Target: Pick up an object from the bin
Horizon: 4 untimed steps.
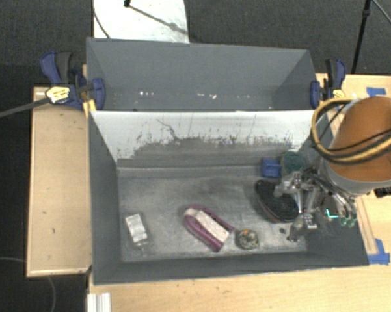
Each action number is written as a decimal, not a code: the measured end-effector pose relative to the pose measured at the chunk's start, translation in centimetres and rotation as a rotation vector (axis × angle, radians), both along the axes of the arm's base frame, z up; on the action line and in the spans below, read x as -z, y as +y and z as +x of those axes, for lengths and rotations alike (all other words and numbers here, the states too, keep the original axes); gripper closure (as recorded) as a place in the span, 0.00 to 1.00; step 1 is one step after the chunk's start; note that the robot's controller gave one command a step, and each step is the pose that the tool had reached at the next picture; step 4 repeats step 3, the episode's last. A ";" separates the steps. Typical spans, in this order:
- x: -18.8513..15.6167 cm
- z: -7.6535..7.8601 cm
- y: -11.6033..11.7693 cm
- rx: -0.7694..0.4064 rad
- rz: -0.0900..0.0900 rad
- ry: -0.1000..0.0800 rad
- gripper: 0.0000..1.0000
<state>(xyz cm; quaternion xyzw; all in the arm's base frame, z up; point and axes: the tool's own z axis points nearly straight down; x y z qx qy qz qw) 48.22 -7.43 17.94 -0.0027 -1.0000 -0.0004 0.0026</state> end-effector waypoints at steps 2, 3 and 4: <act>7.9 2.6 -0.1 0.194 0.002 -0.050 1.00; -11.3 7.5 0.5 -0.043 -0.002 -0.017 1.00; -11.3 7.5 0.5 -0.043 -0.002 -0.017 1.00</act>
Offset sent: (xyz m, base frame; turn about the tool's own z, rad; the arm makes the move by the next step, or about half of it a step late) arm 0.0130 -0.0036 -0.0907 0.2033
